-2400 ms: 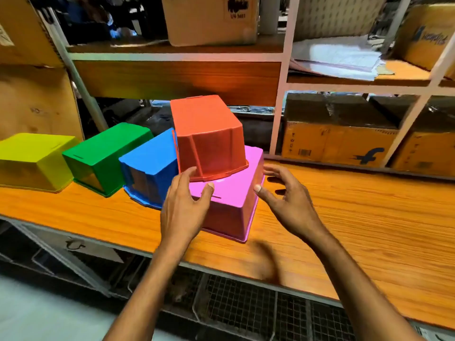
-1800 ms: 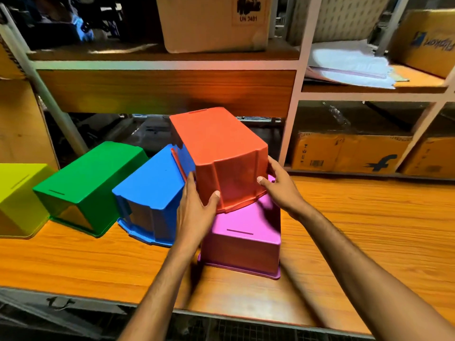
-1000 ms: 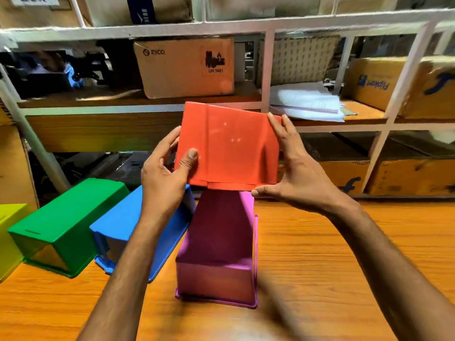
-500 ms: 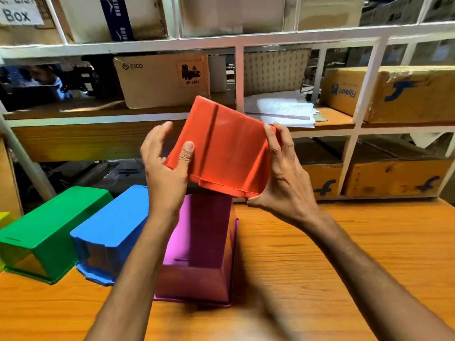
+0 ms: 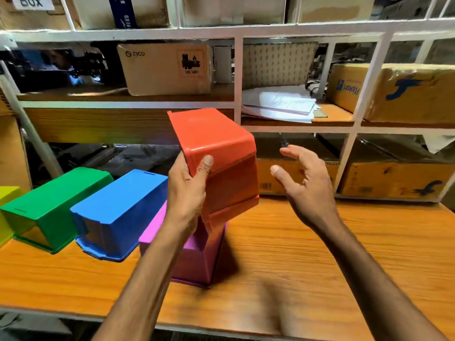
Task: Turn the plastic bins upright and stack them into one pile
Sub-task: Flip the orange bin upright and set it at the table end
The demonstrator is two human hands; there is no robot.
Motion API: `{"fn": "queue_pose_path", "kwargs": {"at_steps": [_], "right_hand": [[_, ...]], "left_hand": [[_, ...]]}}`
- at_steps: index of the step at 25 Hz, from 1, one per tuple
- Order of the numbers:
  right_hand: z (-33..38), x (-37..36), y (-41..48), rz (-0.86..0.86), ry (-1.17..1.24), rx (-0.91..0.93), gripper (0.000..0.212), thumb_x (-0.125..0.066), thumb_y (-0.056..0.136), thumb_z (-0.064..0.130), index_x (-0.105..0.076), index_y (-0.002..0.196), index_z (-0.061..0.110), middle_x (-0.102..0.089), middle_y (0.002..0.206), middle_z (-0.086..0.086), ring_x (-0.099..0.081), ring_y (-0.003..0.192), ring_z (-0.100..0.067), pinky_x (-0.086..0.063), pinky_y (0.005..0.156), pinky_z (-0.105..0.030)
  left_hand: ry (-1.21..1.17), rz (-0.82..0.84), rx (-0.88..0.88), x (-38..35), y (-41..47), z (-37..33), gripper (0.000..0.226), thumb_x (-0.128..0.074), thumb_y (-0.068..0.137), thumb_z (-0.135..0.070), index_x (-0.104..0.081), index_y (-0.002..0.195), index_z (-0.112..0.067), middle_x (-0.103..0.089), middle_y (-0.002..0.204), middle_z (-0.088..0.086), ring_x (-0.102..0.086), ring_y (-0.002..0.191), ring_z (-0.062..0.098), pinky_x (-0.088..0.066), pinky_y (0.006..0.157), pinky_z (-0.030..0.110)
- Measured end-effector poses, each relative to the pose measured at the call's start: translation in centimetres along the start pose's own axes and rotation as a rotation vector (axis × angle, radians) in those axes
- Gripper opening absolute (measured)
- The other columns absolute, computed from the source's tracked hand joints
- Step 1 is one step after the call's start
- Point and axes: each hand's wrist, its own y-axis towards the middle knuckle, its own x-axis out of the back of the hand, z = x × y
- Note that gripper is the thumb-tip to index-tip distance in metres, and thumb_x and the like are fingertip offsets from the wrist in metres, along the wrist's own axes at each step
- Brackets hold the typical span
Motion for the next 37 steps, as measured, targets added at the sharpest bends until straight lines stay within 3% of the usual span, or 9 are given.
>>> {"fn": "queue_pose_path", "kwargs": {"at_steps": [6,8,13,18,21,24,28,32,37], "right_hand": [[3.6,-0.1,4.5,0.093,0.096,0.018,0.026,-0.057,0.099,0.035,-0.075,0.115,0.027,-0.075,0.098,0.007,-0.069,0.09,-0.008,-0.054,0.084,-0.029],[4.0,-1.4,5.0,0.184,0.1,-0.045,0.027,-0.057,0.099,0.033,-0.075,0.118,0.024,-0.071,0.088,0.008,-0.065,0.079,-0.009,-0.053,0.082,-0.031],[5.3,-2.6,3.4,0.167,0.085,-0.221,0.071,-0.071,0.075,0.054,-0.062,0.136,0.018,-0.06,0.088,0.007,-0.062,0.079,-0.016,-0.057,0.084,-0.041],[7.0,-2.6,0.7,-0.069,-0.037,-0.188,0.033,-0.064,0.08,0.026,-0.067,0.113,0.023,-0.059,0.075,0.008,-0.063,0.073,-0.016,-0.05,0.069,-0.031],[6.0,-0.7,-0.8,-0.198,0.102,-0.171,0.034,-0.062,0.08,0.02,-0.066,0.113,0.03,-0.06,0.074,0.001,-0.053,0.065,-0.01,-0.048,0.065,-0.031],[4.6,1.1,-3.4,-0.3,0.185,-0.143,0.044,-0.061,0.087,0.007,-0.062,0.128,0.024,-0.066,0.096,-0.02,-0.053,0.072,-0.012,-0.048,0.064,-0.029],[2.5,2.6,-8.2,-0.373,0.293,-0.148,0.048,-0.055,0.096,0.0,-0.052,0.141,0.017,-0.056,0.098,-0.02,-0.051,0.081,-0.017,-0.048,0.07,-0.03],[0.0,4.3,-12.3,-0.424,0.267,-0.239,0.045,-0.052,0.102,0.005,-0.046,0.145,0.017,-0.058,0.108,-0.007,-0.058,0.086,-0.003,-0.051,0.072,-0.018],[-4.3,8.4,-15.5,-0.499,0.218,-0.404,0.036,-0.05,0.105,0.005,-0.048,0.14,0.011,-0.058,0.099,0.003,-0.058,0.074,0.013,-0.046,0.067,-0.008]], "left_hand": [[0.285,0.391,-0.211,-0.7,-5.7,2.1,0.028,-0.061,0.094,0.005,-0.064,0.104,-0.022,-0.071,0.086,-0.021,-0.06,0.076,-0.004,-0.049,0.066,0.023],[0.386,0.518,-0.284,-0.4,-6.8,2.9,0.035,-0.053,0.082,0.009,-0.06,0.098,-0.021,-0.066,0.081,-0.013,-0.068,0.077,0.013,-0.045,0.067,0.026],[0.57,0.639,-0.523,1.1,-7.7,2.6,0.05,-0.064,0.08,0.012,-0.044,0.095,-0.032,-0.047,0.091,0.0,-0.051,0.079,0.03,-0.032,0.065,0.01],[0.437,0.752,-0.508,3.4,-7.2,1.8,0.035,-0.072,0.087,-0.039,-0.061,0.121,-0.033,-0.066,0.119,-0.016,-0.063,0.113,0.009,-0.045,0.093,0.024],[0.423,0.483,-0.396,5.3,-5.5,1.8,0.054,-0.066,0.082,-0.067,-0.067,0.122,-0.03,-0.063,0.126,-0.008,-0.056,0.122,0.014,-0.042,0.103,0.034],[0.426,0.175,-0.098,6.0,-3.2,2.7,0.045,-0.068,0.092,-0.05,-0.058,0.129,-0.024,-0.052,0.127,0.003,-0.054,0.117,0.018,-0.044,0.105,0.037],[0.192,0.247,0.086,4.2,-1.6,1.7,0.031,-0.069,0.096,-0.028,-0.065,0.126,-0.021,-0.066,0.101,-0.005,-0.058,0.087,0.005,-0.05,0.081,0.027],[0.212,0.434,0.115,1.5,-1.6,0.8,0.037,-0.064,0.09,-0.043,-0.071,0.122,-0.026,-0.073,0.112,-0.006,-0.069,0.102,0.012,-0.057,0.095,0.041],[0.327,0.486,-0.28,-3.0,-7.6,-2.1,0.027,-0.057,0.103,-0.032,-0.07,0.124,-0.022,-0.065,0.113,0.001,-0.064,0.099,0.017,-0.053,0.089,0.039]]}}
